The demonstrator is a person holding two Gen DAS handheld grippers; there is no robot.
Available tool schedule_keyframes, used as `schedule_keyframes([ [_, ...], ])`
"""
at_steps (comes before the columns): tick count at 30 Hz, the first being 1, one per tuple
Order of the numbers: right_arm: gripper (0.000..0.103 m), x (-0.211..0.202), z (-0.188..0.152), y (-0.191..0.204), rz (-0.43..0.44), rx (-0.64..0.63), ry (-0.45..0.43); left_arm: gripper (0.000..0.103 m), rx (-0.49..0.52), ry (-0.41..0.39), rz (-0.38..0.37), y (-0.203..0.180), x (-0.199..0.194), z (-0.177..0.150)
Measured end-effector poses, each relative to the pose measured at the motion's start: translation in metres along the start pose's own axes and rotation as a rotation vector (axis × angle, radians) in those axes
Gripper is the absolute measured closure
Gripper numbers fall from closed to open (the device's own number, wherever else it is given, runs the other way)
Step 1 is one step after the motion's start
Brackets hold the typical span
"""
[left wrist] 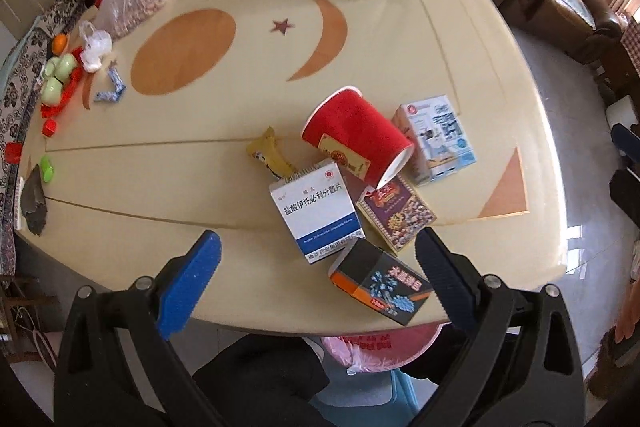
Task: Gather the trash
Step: 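Move both open tools back over the table toward the boxes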
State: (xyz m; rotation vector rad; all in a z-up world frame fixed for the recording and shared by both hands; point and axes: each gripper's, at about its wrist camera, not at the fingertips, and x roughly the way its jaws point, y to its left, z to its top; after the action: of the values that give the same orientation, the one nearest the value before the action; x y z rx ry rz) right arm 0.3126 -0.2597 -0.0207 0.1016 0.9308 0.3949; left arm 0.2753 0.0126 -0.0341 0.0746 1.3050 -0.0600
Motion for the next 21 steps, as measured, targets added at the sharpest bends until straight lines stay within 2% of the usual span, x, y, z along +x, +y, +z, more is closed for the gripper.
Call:
schedule_keyframes([
  [11,0.007,0.067,-0.013,0.006,-0.022,-0.067,0.103,0.008,-0.017,0.064,0.014,0.006,0.049,0.011],
  [21,0.007,0.125,-0.018,0.005,-0.03,-0.091,0.179,0.008,-0.029,0.114,-0.003,0.013,0.081,0.016],
])
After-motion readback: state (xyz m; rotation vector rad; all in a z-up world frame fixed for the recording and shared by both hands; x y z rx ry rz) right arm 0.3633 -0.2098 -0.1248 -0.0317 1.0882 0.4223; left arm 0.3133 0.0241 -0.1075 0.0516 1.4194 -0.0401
